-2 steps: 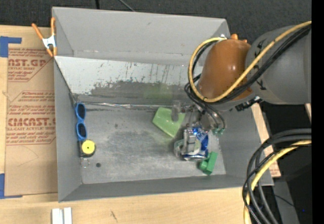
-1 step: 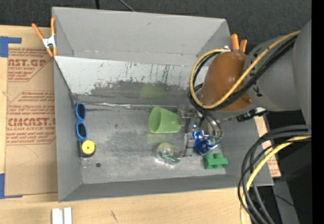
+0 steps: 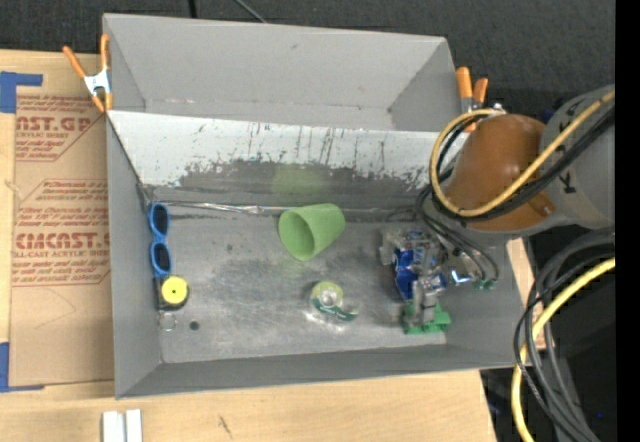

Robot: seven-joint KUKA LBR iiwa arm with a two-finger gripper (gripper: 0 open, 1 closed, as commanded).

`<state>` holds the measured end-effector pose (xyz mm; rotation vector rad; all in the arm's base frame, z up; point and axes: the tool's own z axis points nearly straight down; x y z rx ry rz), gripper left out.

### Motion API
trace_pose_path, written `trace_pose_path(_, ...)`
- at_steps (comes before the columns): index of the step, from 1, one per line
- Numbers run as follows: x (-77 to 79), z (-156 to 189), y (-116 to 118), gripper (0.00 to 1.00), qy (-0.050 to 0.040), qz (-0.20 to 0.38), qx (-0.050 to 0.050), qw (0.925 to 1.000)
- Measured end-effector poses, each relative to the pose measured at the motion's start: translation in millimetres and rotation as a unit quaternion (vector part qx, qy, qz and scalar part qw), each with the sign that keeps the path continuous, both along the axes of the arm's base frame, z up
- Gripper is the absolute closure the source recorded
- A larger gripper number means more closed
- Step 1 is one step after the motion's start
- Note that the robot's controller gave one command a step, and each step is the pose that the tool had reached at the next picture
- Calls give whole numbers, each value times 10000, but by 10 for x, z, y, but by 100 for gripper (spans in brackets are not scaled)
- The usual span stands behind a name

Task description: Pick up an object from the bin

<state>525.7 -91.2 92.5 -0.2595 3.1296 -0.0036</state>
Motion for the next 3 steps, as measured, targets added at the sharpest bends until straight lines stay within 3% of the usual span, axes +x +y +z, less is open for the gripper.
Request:
trace_pose_path(1,651,-234,-379,0,-19,447,9,9990)
trace_pose_path(2,635,-230,-326,100,6,457,52,9989)
trace_pose_path(3,609,999,-90,100,-46,459,4,9989)
